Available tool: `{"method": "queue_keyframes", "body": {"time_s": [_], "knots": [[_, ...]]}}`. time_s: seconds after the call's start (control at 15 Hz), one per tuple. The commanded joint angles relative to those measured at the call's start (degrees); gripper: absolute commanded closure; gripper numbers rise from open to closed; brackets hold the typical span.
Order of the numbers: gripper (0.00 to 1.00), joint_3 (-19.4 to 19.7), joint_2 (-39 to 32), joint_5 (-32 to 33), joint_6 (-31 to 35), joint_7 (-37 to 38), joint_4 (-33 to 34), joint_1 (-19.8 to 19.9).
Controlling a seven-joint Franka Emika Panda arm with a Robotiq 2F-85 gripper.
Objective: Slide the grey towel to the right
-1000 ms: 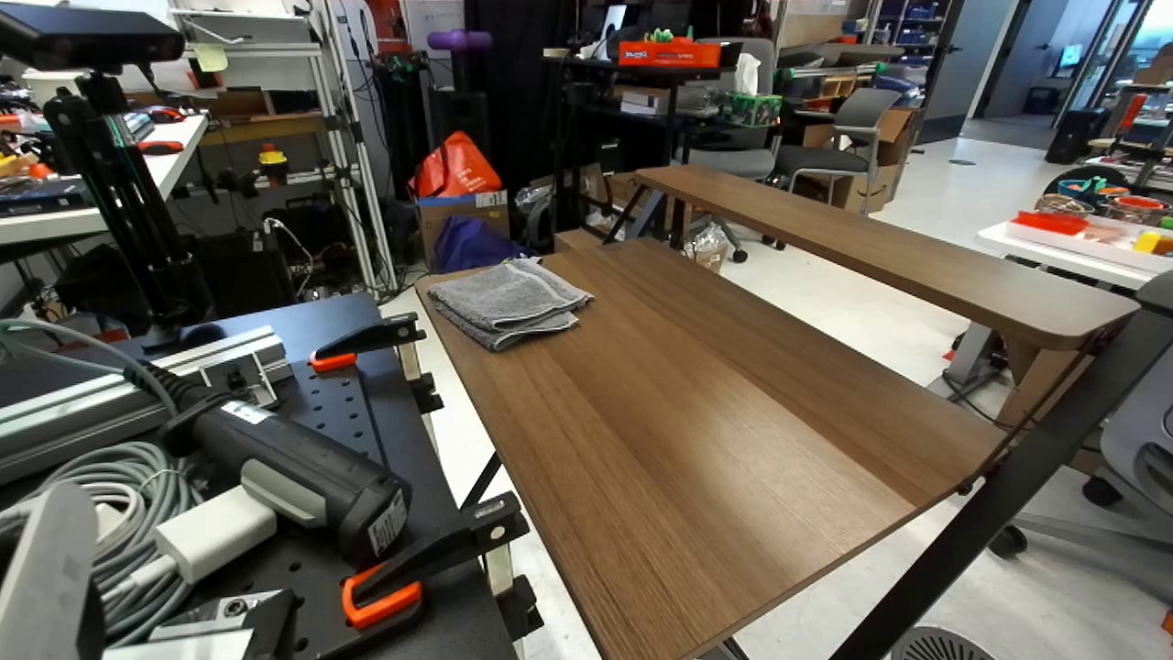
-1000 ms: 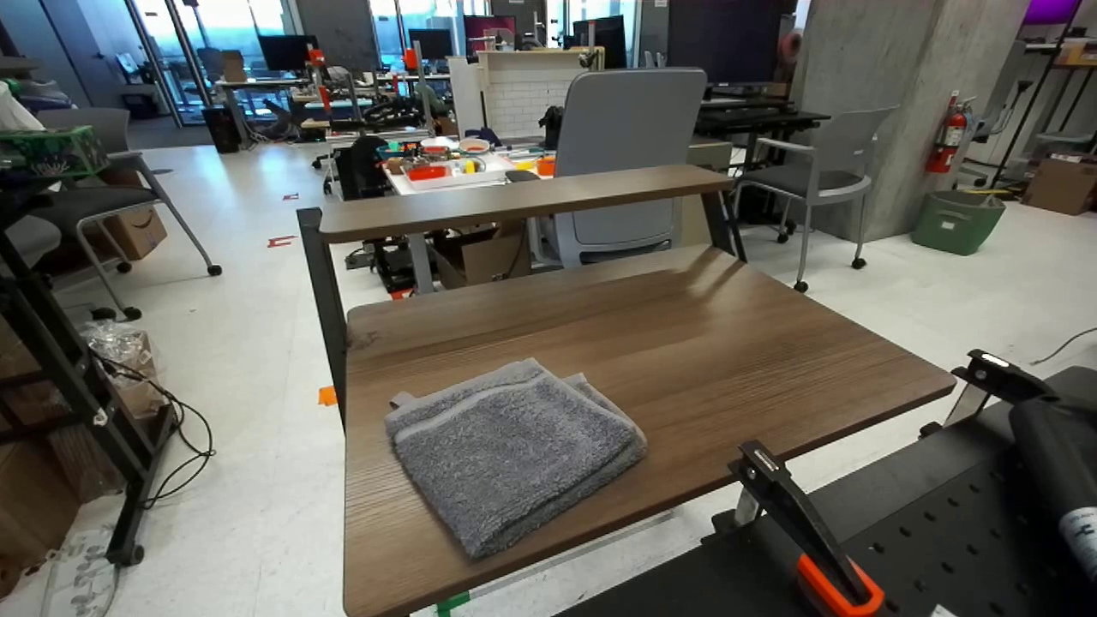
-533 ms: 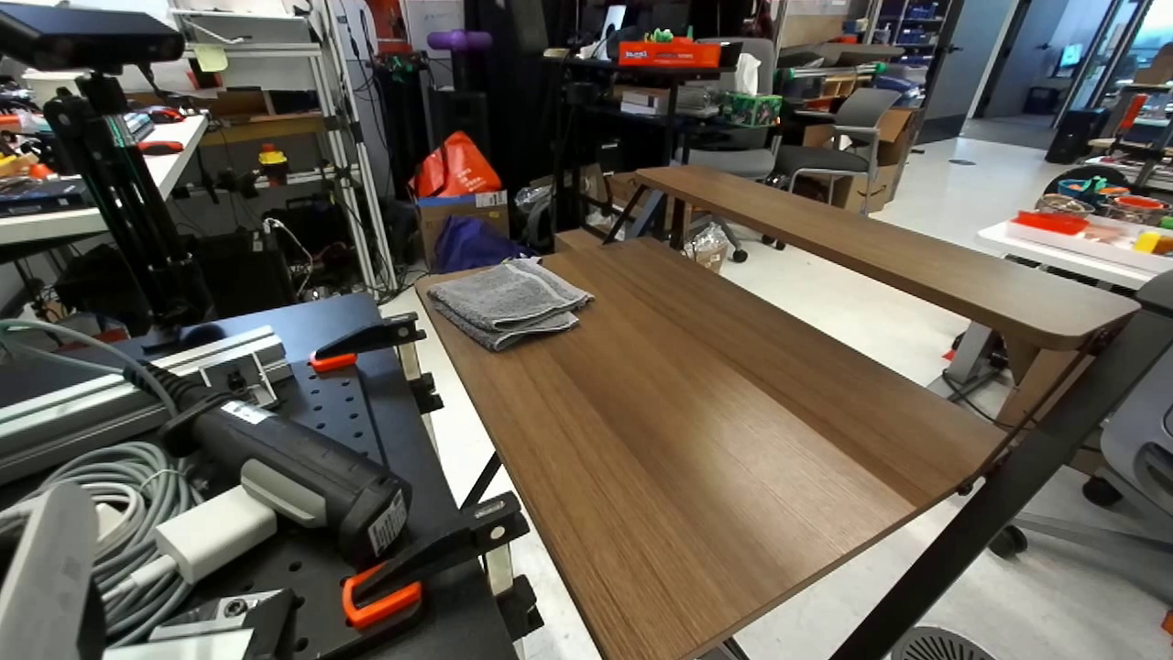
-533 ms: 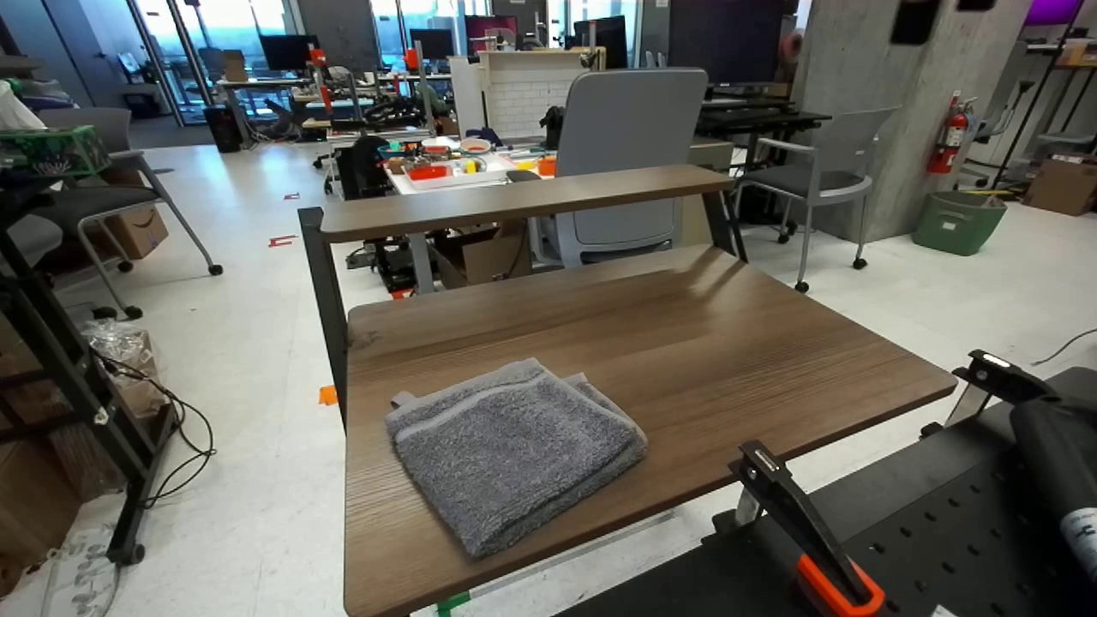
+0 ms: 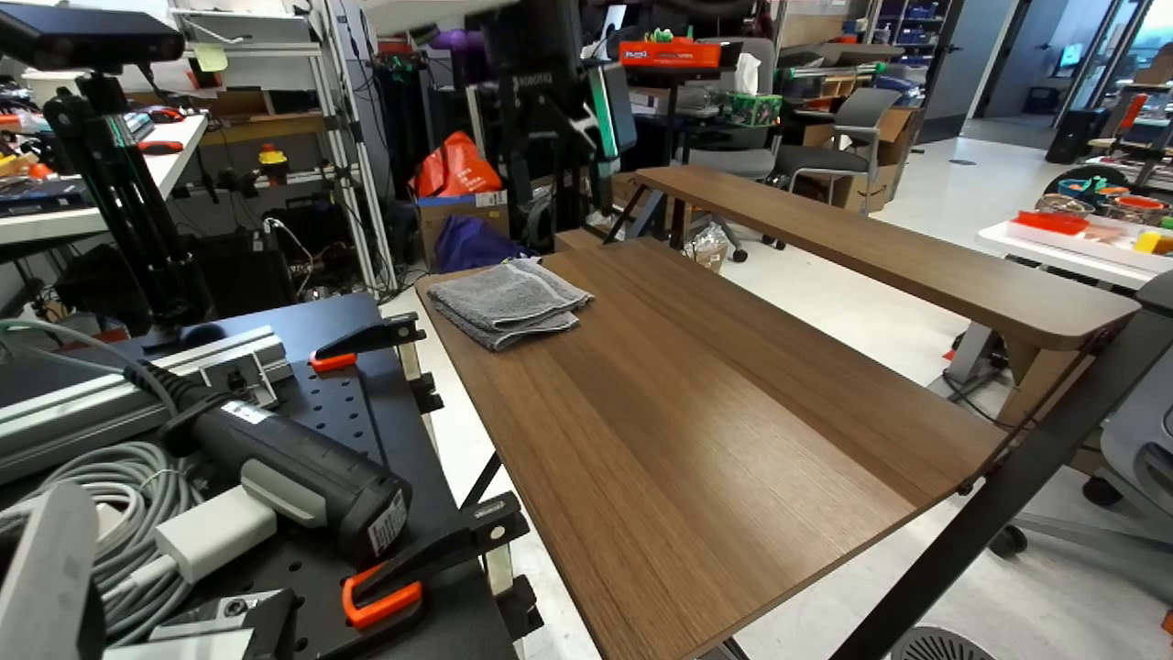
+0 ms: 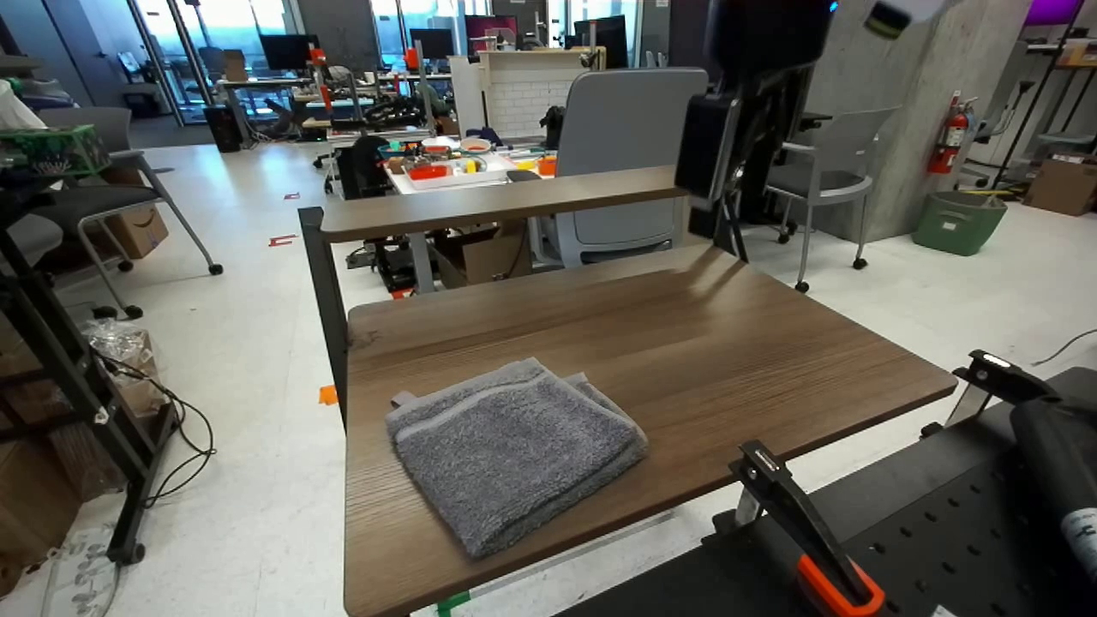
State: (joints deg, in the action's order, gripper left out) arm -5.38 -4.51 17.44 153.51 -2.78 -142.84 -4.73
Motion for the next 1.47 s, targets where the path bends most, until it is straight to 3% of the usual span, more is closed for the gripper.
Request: {"method": "queue_keyframes", "body": {"time_s": [0.0,0.73,1.4], "knots": [[0.00,-1.0,-12.4,-0.6,1.9,-1.4,8.5,-2.1],[0.00,-5.8,-34.9,-4.2,-5.3,-9.0,31.5,-5.8],[0.00,-6.2,-43.2,-3.6,-16.4,-12.5,40.5,-9.6]]}}
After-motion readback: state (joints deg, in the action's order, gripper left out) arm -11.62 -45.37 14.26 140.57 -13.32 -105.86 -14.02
